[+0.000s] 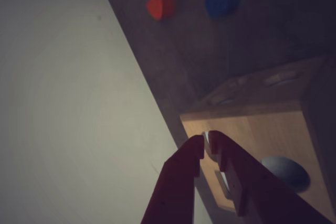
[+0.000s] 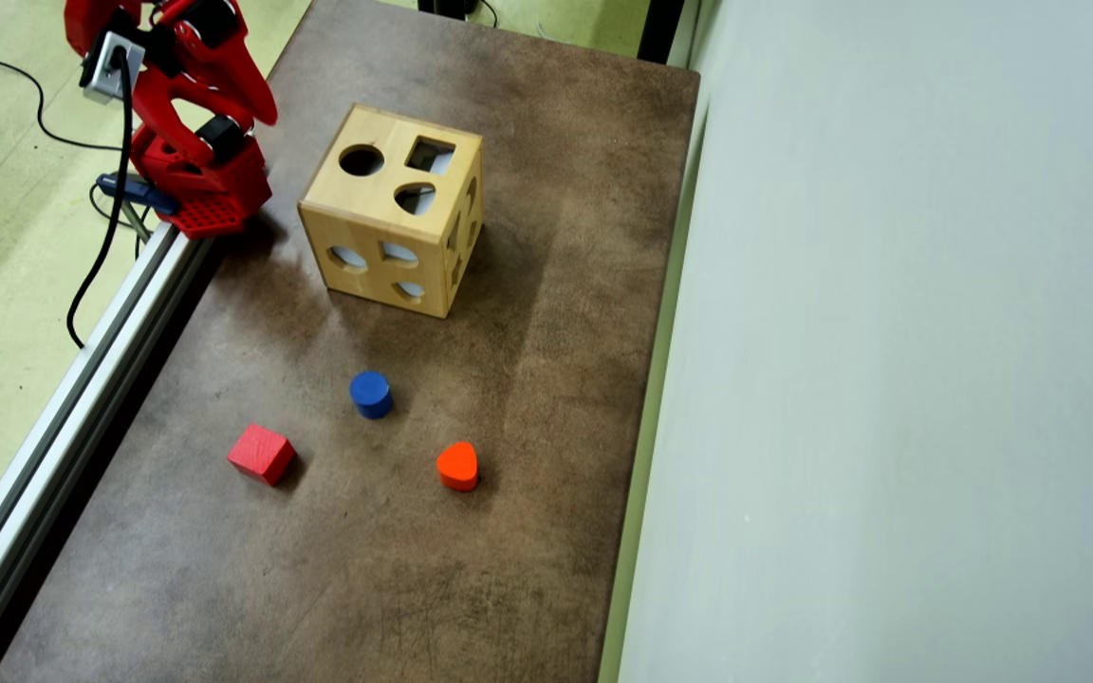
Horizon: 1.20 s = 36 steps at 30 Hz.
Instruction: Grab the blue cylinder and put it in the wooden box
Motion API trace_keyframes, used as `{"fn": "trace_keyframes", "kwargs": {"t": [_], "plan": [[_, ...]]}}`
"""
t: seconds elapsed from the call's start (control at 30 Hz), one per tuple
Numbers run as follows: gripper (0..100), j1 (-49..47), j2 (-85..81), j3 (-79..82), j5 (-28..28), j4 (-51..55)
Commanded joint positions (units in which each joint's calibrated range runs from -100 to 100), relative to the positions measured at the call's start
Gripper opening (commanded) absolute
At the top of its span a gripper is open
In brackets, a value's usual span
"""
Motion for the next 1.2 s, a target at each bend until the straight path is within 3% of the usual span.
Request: {"fn": "trace_keyframes", "kwargs": {"t": [0.0, 0.33, 0.67, 1.0, 1.17], "plan": [[3, 4.0, 8.8, -1.5, 0.3, -6.9], [3, 5.0, 31.0, -2.3, 0.3, -9.1], [3, 5.1, 33.5, -2.4, 0.4, -9.4], [3, 7.5, 43.2, -2.5, 0.6, -17.6], [3, 7.5, 46.1, -2.5, 4.1, -17.9]]}}
